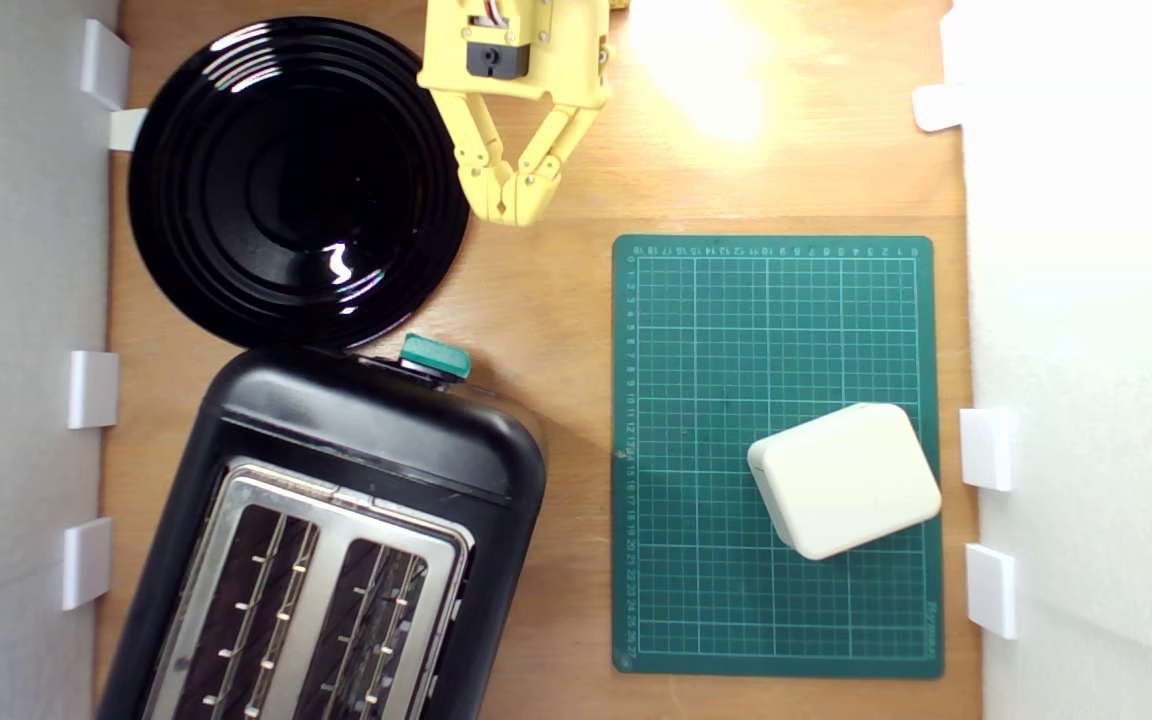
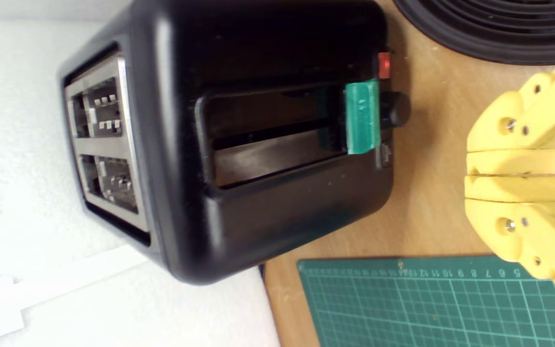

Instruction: Start toaster

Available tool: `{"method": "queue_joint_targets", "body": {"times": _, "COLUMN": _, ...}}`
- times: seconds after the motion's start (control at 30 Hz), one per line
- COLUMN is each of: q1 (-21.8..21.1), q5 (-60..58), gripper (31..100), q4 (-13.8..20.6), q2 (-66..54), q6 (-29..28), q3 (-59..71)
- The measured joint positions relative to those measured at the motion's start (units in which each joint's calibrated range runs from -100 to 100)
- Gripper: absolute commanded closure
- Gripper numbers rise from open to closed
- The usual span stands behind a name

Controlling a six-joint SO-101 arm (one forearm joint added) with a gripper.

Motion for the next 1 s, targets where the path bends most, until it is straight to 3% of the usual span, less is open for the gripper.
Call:
{"method": "queue_joint_targets", "body": {"times": 0.57, "q1": 0.00, "q5": -5.45, "gripper": 98.9, "q4": -3.47, "q2": -2.25, "q6": 0.16, "q3": 19.09}}
{"method": "queue_joint_targets", "body": {"times": 1.0, "q1": 0.09, "q5": -5.53, "gripper": 98.9, "q4": -4.04, "q2": -2.25, "q6": -1.56, "q3": 20.20}}
